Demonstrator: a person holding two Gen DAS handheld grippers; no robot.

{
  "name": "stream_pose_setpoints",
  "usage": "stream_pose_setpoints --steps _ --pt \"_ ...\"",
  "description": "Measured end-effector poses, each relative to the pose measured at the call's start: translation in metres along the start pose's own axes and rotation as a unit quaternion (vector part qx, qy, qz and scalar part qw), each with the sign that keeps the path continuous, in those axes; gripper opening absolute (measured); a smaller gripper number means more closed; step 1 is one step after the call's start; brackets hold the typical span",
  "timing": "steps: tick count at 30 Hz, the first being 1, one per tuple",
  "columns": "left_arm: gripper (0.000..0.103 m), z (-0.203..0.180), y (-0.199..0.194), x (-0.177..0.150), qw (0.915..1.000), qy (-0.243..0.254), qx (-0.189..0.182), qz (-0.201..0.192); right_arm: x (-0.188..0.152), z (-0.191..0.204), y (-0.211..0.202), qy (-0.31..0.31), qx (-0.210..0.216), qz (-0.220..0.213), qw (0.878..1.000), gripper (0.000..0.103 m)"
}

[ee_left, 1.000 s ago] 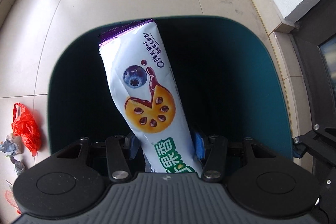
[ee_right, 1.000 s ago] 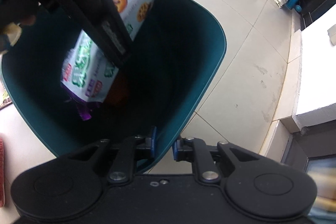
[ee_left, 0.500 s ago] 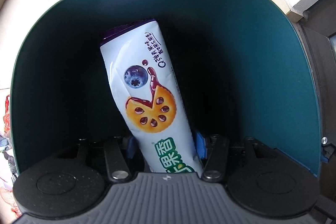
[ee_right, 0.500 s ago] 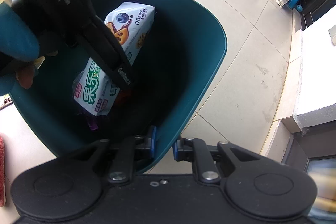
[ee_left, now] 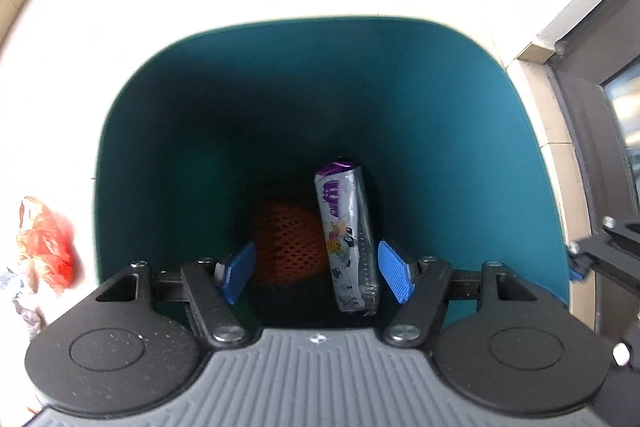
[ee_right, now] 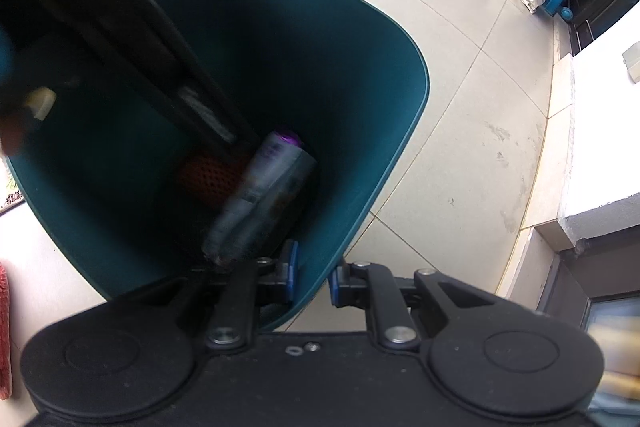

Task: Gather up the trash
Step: 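Open the left tool to drop the wrapper into the basket, then move the left tool down toward the white cloth on the floor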

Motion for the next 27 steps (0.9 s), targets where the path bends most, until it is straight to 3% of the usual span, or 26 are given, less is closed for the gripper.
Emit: stream_pose_setpoints --steps 13,20,27 --pt "0.067 0.045 -0.097 -0.003 0.9969 -0.027 -0.015 -0.072 0.004 -0.004 0.004 0.009 0.0 0.009 1.0 0.014" --pt "0.067 0.118 -0.139 -0.002 0.9918 -0.076 0.006 -0.103 0.007 -0.004 0.007 0.011 0.002 0.017 1.0 0.014" --pt "0.067 0.189 -0.142 -0.003 0.9845 -0.128 0.035 -0.115 0.007 -0.005 0.009 0.016 0.001 0.023 1.0 0.014"
Point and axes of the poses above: each gripper's, at about its wrist camera, not at the fingertips, and y roughly the way its jaws point, z to its left, x to its top, the point moved 6 cm from there along y, roughly the way its jaws point, and after that the axes turned 14 degrees about -y, right-handed, at the moved point
